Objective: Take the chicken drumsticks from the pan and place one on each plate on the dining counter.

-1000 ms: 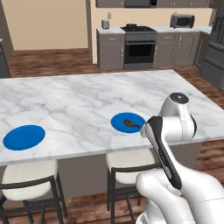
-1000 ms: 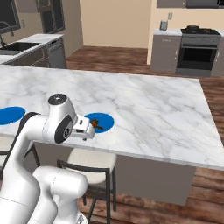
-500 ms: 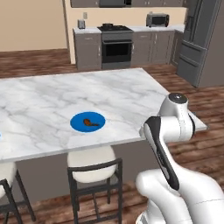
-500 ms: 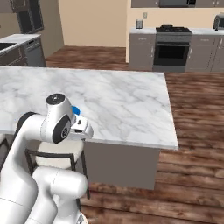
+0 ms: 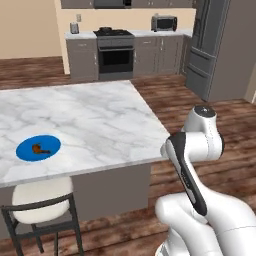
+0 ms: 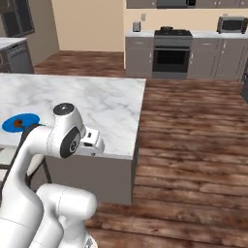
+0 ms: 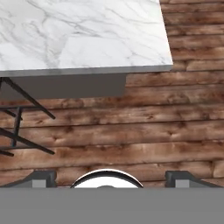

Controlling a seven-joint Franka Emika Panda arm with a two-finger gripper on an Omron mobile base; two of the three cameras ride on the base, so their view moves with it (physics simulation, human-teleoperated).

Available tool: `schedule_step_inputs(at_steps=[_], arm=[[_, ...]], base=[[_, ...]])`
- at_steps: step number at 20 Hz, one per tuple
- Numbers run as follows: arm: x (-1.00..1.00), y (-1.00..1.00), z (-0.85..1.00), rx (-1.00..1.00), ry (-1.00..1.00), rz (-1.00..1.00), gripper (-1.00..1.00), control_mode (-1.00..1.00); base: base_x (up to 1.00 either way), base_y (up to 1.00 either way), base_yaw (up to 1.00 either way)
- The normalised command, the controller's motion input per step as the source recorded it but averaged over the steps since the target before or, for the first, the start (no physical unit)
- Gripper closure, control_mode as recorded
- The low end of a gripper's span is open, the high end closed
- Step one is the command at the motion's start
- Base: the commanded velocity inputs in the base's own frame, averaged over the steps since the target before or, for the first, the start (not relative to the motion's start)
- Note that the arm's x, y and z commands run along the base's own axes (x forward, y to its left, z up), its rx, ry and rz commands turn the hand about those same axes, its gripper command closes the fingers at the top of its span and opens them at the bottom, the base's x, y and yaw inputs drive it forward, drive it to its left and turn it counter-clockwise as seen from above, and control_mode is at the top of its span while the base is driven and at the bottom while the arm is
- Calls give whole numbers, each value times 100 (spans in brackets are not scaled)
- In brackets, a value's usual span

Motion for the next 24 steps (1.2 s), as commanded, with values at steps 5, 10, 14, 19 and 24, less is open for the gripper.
schedule_step_inputs(at_steps=[5, 10, 14, 19, 24], arm=[[0, 0, 0, 0, 0, 0, -100, 100], [0, 0, 0, 0, 0, 0, -100, 100], [0, 0, 0, 0, 0, 0, -100, 100], [0, 0, 0, 0, 0, 0, -100, 100], [0, 0, 0, 0, 0, 0, -100, 100]], base=[[27, -92, 0], [36, -87, 0], [56, -76, 0], [91, -48, 1], [100, -28, 2]])
